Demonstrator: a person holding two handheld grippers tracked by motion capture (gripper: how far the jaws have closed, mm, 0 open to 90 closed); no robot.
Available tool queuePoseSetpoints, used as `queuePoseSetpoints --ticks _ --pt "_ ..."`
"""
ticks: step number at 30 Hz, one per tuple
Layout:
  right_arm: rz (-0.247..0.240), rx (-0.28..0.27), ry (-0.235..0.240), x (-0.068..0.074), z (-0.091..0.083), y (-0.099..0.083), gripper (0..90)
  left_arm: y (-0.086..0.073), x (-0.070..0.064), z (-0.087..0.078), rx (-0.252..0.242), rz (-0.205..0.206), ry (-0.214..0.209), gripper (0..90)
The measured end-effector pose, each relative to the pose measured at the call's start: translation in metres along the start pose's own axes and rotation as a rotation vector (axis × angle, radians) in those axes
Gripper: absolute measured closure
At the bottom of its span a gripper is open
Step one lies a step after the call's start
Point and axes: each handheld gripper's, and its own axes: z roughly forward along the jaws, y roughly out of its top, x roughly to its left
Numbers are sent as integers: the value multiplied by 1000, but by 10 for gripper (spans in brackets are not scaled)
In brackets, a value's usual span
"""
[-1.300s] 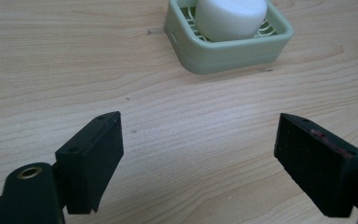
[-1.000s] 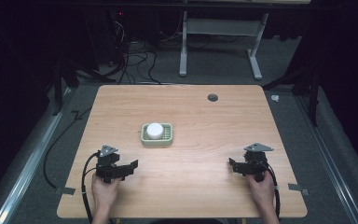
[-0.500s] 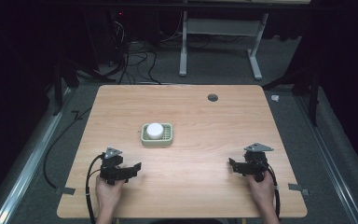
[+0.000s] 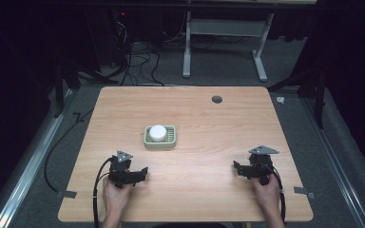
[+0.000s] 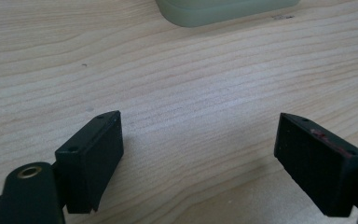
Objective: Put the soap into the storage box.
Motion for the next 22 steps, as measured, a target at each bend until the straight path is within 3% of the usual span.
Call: queuePoseSetpoints --ticks 5,6,10,22 --pt "-1 -1 0 0 0 0 152 -1 -3 3 -12 26 42 163" --pt "0 0 0 0 0 0 152 -2 -6 5 -26 45 67 163" --pt "0 -1 0 0 0 0 151 -6 -8 6 -54 44 78 156" --pt "0 -1 0 0 0 0 151 -6 -8 6 -52 41 78 154"
